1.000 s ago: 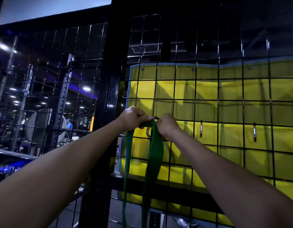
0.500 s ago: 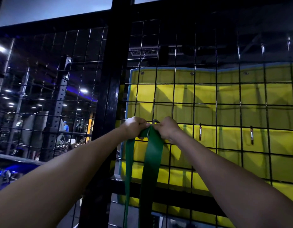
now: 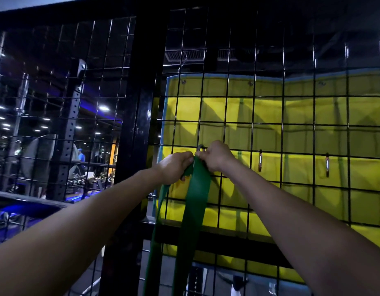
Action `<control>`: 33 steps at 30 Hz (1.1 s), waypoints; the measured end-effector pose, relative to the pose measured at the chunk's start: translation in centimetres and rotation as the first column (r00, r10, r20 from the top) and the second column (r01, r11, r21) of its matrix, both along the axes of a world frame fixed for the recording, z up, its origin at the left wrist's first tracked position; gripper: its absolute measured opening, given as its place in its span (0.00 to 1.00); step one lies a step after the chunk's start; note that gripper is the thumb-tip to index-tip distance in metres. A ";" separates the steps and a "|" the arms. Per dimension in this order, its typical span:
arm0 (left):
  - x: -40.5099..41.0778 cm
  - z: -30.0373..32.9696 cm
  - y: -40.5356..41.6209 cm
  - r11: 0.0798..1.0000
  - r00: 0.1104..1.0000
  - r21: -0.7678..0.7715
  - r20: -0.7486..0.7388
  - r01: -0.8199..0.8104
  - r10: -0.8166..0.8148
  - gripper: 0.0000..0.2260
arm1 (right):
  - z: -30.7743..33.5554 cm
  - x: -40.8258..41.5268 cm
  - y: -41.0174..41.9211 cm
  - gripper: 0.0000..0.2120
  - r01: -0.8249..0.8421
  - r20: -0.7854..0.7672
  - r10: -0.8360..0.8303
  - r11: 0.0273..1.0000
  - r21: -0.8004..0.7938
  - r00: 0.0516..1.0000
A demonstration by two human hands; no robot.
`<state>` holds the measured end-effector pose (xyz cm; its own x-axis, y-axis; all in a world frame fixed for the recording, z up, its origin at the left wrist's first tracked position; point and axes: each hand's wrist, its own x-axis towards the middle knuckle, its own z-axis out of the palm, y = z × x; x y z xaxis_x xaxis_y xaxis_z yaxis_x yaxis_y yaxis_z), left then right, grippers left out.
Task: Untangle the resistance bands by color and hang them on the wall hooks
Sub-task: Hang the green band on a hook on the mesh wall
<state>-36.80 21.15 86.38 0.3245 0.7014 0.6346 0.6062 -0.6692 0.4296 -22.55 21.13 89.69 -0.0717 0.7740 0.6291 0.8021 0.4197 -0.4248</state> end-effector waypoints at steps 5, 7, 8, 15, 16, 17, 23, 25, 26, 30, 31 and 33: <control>-0.2 0.1 0.0 0.998 0.990 0.024 -0.129 -0.052 0.055 0.07 | -0.2 -0.2 0.3 0.18 0.018 0.001 -0.018 1.000 0.014 1.000; -0.1 0.2 -0.3 0.995 0.978 0.047 -0.183 -0.093 0.100 0.07 | -0.2 -0.2 0.2 0.19 0.026 -0.003 -0.026 1.000 0.016 1.000; 0.0 0.3 -0.4 0.992 0.971 0.056 -0.206 -0.112 0.121 0.07 | -0.2 -0.2 0.1 0.19 0.030 -0.009 -0.030 0.999 0.013 1.000; 0.3 -0.6 -1.1 0.970 0.980 0.165 -0.052 -0.181 0.192 0.06 | 0.1 -0.4 0.0 0.17 0.031 -0.063 -0.033 0.999 -0.032 0.997; 0.3 -1.0 -0.9 0.975 0.991 0.179 0.033 -0.134 0.130 0.04 | 0.1 -0.4 0.0 0.15 0.029 -0.074 -0.031 0.999 -0.030 0.997; 0.3 -1.4 -0.9 0.978 0.991 0.190 0.114 -0.087 0.066 0.06 | 0.1 -0.4 0.1 0.15 0.027 -0.084 -0.030 0.999 -0.028 0.996; 0.5 -2.8 -0.5 0.956 0.916 0.292 0.386 -0.011 -0.108 0.07 | 0.1 -0.2 0.5 0.14 -0.019 -0.115 0.014 0.999 -0.042 0.993; 0.3 -2.9 -0.3 0.950 0.913 0.311 0.397 -0.039 -0.093 0.08 | 0.0 -0.1 0.5 0.14 -0.018 -0.102 0.014 0.999 -0.039 0.995; 0.2 -2.8 -0.2 0.952 0.918 0.305 0.387 -0.034 -0.091 0.09 | 0.0 -0.1 0.5 0.14 -0.014 -0.092 0.010 0.999 -0.036 0.996; -0.2 -2.0 -0.4 0.941 0.986 0.330 0.168 -0.075 0.020 0.10 | 0.3 0.0 0.4 0.15 0.003 -0.035 -0.004 0.999 -0.039 0.999; -0.2 -1.9 -0.4 0.932 0.992 0.348 0.110 -0.096 0.061 0.10 | 0.4 0.0 0.3 0.15 0.000 -0.030 -0.001 0.999 -0.040 1.000; -0.3 -1.8 -0.7 0.924 0.994 0.369 0.036 -0.106 0.100 0.10 | 0.4 0.1 0.2 0.13 -0.012 -0.033 0.011 1.000 -0.024 0.999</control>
<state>-37.06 20.42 84.63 0.2507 0.4451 0.8596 0.6754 -0.7166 0.1740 -22.42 21.33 90.09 -0.0606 0.7884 0.6121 0.7826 0.4181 -0.4611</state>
